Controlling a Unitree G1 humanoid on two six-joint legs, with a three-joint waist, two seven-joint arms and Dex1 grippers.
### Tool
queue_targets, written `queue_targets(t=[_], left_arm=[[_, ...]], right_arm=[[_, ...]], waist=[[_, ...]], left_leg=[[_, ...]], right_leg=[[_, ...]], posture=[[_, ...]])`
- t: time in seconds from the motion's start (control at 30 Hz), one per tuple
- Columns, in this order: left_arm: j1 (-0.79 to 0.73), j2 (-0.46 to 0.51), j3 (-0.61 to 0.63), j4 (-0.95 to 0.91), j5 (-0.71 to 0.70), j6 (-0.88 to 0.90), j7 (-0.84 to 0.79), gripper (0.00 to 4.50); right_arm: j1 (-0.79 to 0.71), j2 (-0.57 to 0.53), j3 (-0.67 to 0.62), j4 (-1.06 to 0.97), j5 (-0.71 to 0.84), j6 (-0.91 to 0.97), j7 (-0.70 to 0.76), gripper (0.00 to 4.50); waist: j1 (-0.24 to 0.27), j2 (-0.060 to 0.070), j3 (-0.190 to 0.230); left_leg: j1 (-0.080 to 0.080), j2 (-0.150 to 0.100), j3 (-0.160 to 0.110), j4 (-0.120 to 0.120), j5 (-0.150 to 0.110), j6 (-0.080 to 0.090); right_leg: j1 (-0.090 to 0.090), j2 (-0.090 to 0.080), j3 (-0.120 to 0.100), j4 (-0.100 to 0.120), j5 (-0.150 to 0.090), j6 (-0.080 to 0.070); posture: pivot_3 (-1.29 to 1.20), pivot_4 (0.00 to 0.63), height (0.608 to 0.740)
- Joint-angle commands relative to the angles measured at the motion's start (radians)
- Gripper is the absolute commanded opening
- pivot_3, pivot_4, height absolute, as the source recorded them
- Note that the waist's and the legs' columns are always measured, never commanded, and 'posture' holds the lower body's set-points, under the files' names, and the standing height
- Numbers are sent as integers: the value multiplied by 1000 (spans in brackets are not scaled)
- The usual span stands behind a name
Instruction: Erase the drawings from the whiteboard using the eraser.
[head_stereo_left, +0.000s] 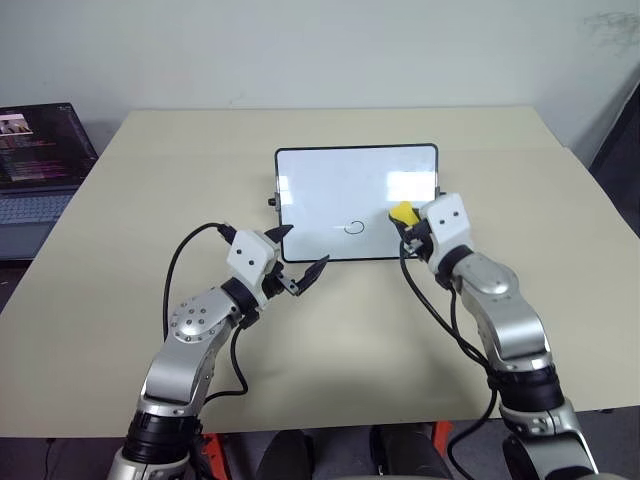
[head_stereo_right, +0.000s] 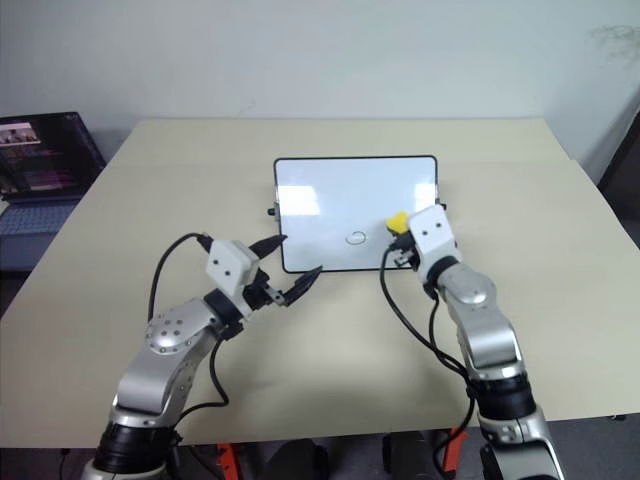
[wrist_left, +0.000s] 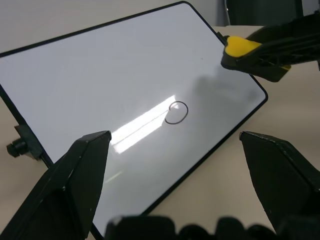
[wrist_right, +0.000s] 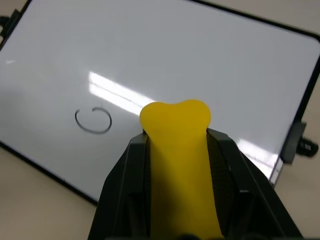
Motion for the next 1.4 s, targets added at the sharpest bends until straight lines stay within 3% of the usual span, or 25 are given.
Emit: queue_targets(t=[0.03,0.47,0.67,1.07,1.4], left_arm=[[15,5,3,-75,-15,16,3,4500],[42,19,23,-92,-17,34,-1,4500],[94,26,28,-91,-8,11,-3,4500],[38,47,36,42,20,-97,-32,4500],[15,27,14,60,29,-117,-35,4500]], right_arm=[[17,-6,-27,-81,7,31,-22,1238],[-19,13,-6,-43,5,2,-52,1238],[-109,46,15,64,-4,-68,-68,1238],[-355,128,32,433,-27,-315,-107,1238],[-381,121,24,486,-30,-375,-107,1238]], waist=[[-1,0,0],[-1,0,0],[-1,0,0],[-2,0,0],[-2,0,0]], left_leg=[[0,0,0,0,0,0],[1,0,0,1,0,0],[1,0,0,1,0,0],[1,0,0,1,0,0],[1,0,0,0,0,0]], right_leg=[[0,0,0,0,0,0],[1,0,0,0,0,0],[1,0,0,1,0,0],[0,0,-1,0,0,0],[0,0,0,1,0,0]], posture=[[0,150,740],[0,150,740],[0,150,740],[0,150,740],[0,150,740]])
